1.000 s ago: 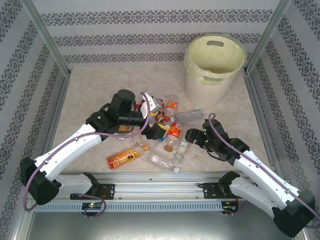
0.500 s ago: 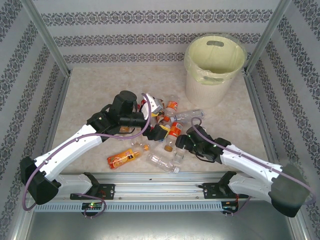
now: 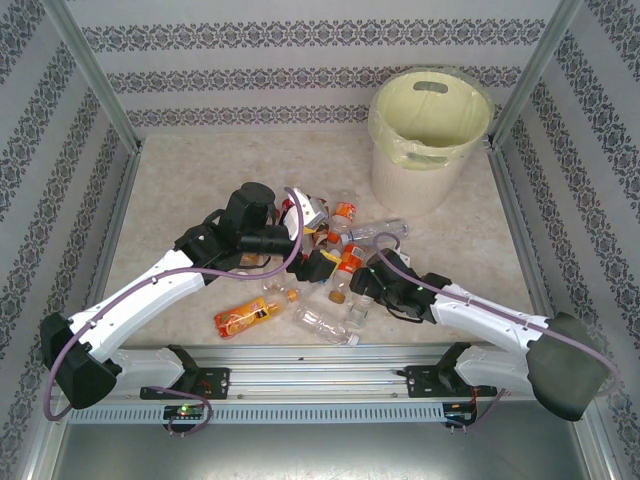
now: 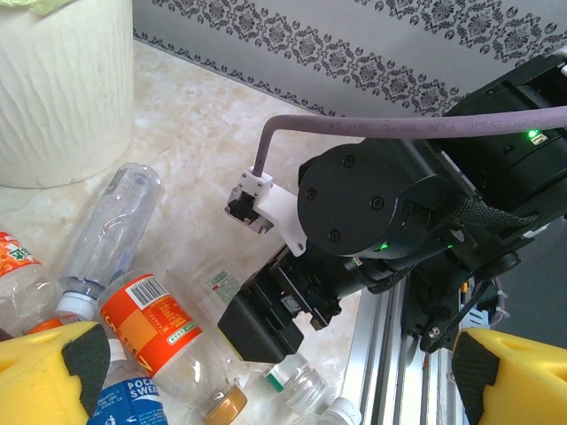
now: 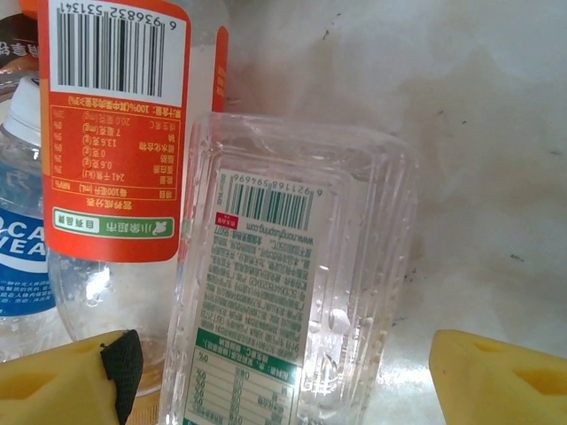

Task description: Put the plastic bottles in the bin

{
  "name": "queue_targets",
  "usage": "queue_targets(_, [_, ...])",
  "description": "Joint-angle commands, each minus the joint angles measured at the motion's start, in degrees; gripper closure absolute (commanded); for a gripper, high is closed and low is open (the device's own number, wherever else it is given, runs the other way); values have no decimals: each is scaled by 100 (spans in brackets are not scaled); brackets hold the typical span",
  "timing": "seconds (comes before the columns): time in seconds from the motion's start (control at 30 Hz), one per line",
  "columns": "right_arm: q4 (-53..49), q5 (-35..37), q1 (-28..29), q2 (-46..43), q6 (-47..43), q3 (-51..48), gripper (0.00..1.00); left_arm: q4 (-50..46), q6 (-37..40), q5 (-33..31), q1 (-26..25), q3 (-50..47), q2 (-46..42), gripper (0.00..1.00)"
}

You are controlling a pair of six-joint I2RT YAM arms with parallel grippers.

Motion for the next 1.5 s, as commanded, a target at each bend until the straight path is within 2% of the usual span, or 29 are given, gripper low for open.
queue_targets(0.0, [150,162,70,116,51,2,16,94,13,-29,-78,68,-16,0])
queue_targets(0.47, [119,324,71,655,17,182,22,59,47,-84,-94,77,-19,0])
queue_targets(0.63, [4,441,51,581,12,185,29,61,48,-84,-104,79,-11,0])
queue_targets(0.9, [-355,663,-448,-258,-303,-46,35,59,48,-67,-121,78,-19,0])
queue_targets(1.03, [-880,774,-873,-1054,-607,-120,37,72,40,-50,-120,80,-10,0])
queue_targets(1.23, [-1521,547,-1598,-2107,-1280,-81,40,109,-2,-49,-123,67,-14,0])
queue_targets(1.47, [-2035,364,-2115,-2405,-1847,417,41,243,-145,97,-131,39,-34,0])
